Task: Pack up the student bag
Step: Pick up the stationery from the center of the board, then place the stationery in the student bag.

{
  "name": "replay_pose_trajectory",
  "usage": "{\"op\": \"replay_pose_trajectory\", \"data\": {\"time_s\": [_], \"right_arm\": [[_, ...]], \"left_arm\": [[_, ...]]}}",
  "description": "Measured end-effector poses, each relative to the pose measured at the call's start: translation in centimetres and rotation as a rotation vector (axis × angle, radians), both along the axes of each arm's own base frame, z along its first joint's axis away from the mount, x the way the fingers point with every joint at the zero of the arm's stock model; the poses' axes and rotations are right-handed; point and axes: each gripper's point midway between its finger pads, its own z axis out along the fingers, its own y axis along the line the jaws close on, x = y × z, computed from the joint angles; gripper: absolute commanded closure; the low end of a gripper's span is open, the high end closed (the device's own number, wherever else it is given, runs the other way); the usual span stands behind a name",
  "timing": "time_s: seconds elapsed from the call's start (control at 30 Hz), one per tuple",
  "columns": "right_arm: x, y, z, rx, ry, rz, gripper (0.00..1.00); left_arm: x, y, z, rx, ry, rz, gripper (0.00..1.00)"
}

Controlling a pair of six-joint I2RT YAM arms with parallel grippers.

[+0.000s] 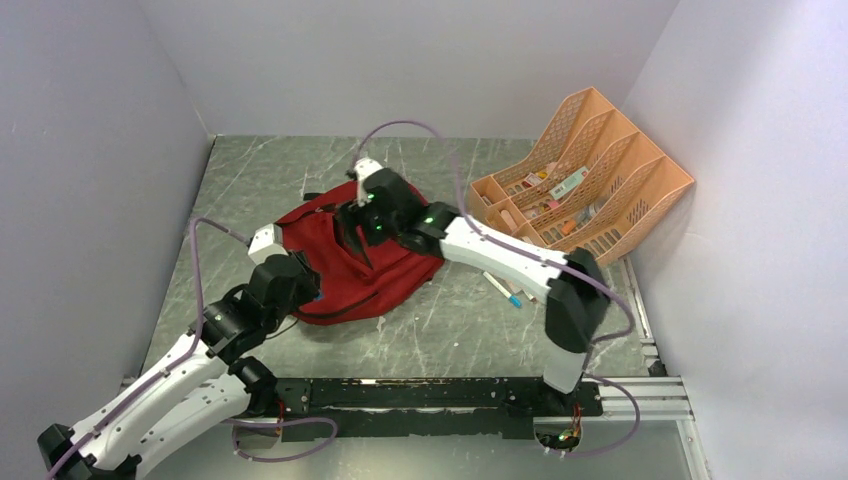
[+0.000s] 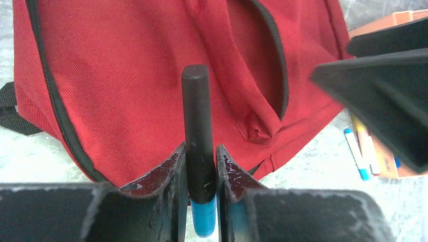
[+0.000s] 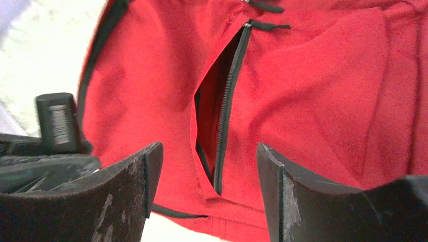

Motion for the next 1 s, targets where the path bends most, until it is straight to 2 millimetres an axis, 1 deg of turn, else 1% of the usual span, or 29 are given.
{"op": "replay_pose_trajectory", "data": {"time_s": [0.13, 0.23, 0.33, 0.47, 0.57, 0.77, 0.83, 0.9, 1.0], "right_arm": [[-0.3, 2.3, -3.8, -0.187, -0.046, 0.044, 0.25], [-0.4, 3.1, -5.5, -0.301, -0.096, 0.05, 0.25], [0.5, 2.8, -6.2, -0.39, -0.155, 0.019, 0.25], [2.3, 1.8, -6.5, -0.477, -0.221, -0.037, 0.25], [3.4, 1.2, -7.0, -0.536, -0.257, -0.066, 0.28], [4.3, 0.7, -8.2, -0.616, -0.287, -0.079, 0.47], [4.4, 0.7, -8.2, -0.625, -0.288, -0.081, 0.58], [4.5, 0.9, -7.8, -0.613, -0.29, -0.085, 0.68], [4.6, 1.2, -7.4, -0.591, -0.287, -0.09, 0.83]], "left_arm": [[-0.3, 0.3, -0.6, 0.007, 0.028, 0.014, 0.89], [-0.4, 0.4, -0.5, -0.003, 0.026, 0.019, 0.89], [-0.5, 0.5, -0.4, -0.008, 0.022, 0.023, 0.89], [-0.6, 0.7, -0.4, -0.002, 0.022, 0.029, 0.88], [-0.7, 0.8, -0.3, -0.004, 0.017, 0.031, 0.88], [-0.7, 0.9, -0.1, -0.012, 0.01, 0.033, 0.87], [-0.7, 0.9, 0.0, -0.013, 0.007, 0.031, 0.87], [-0.7, 0.8, 0.0, -0.01, 0.006, 0.022, 0.87], [-0.5, 0.1, -0.1, -0.009, 0.011, -0.006, 0.86]]}}
